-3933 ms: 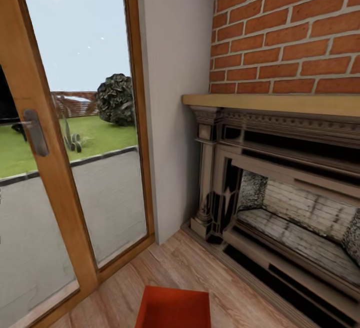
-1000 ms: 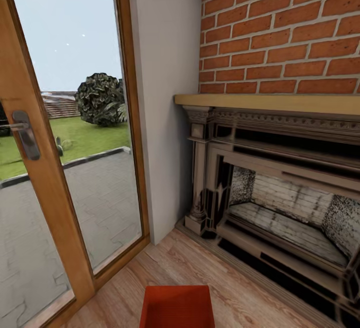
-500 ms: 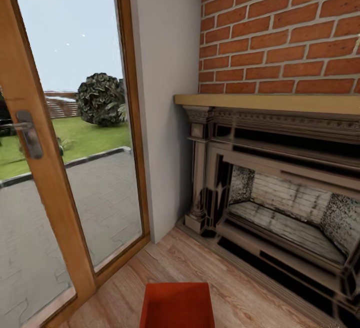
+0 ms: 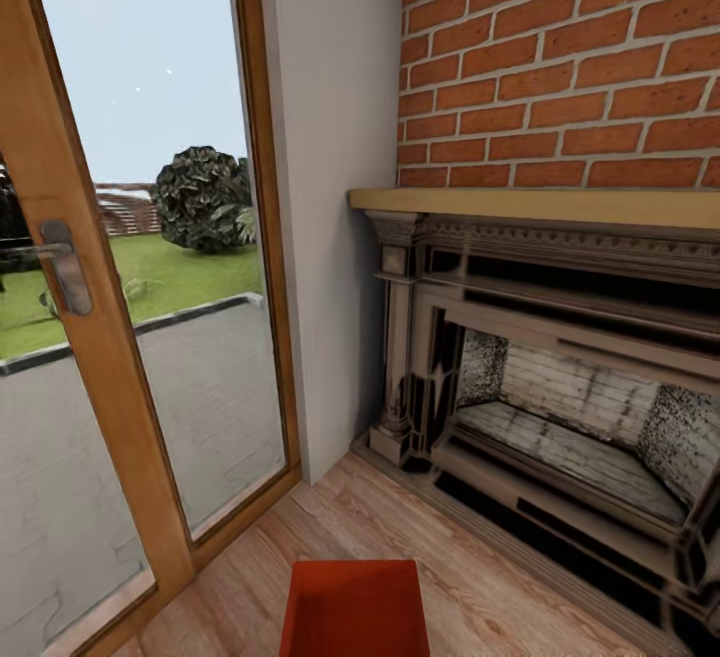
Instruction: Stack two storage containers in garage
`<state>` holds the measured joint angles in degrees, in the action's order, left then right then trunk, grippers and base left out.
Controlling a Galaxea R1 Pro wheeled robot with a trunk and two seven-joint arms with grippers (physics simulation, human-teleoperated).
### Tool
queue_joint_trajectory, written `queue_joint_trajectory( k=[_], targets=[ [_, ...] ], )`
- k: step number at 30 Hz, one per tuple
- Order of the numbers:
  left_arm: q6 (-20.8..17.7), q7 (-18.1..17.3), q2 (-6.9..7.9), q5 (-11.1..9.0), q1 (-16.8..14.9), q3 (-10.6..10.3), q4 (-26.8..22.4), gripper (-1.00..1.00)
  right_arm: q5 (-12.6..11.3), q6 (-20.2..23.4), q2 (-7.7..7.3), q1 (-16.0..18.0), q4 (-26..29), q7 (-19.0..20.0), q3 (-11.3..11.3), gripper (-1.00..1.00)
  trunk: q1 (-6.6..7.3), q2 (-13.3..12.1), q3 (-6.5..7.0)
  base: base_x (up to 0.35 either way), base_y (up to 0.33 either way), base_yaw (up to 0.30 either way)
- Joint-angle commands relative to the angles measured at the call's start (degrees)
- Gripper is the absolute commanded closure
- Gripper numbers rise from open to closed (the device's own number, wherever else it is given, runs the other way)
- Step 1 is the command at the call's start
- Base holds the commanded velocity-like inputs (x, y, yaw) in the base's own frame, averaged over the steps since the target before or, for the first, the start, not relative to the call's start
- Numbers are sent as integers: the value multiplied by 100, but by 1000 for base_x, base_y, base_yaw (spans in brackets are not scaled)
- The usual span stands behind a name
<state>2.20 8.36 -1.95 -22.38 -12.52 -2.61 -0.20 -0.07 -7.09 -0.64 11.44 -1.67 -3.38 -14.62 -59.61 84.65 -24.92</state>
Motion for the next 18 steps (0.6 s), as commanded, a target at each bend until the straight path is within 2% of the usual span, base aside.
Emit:
queue_joint_trajectory(
  k=[1,18],
  targets=[
    [17,17,2,-39,-2,-29,2,-100,3,-22,-1,7,-18,-14,-35,-100,0,3,-11,0,0,0],
    [17,17,10,-26,-3,-34,-8,-100,-1,-3,2,7,-18,-13,-32,-100,0,3,-156,0,0,0]
  ],
)
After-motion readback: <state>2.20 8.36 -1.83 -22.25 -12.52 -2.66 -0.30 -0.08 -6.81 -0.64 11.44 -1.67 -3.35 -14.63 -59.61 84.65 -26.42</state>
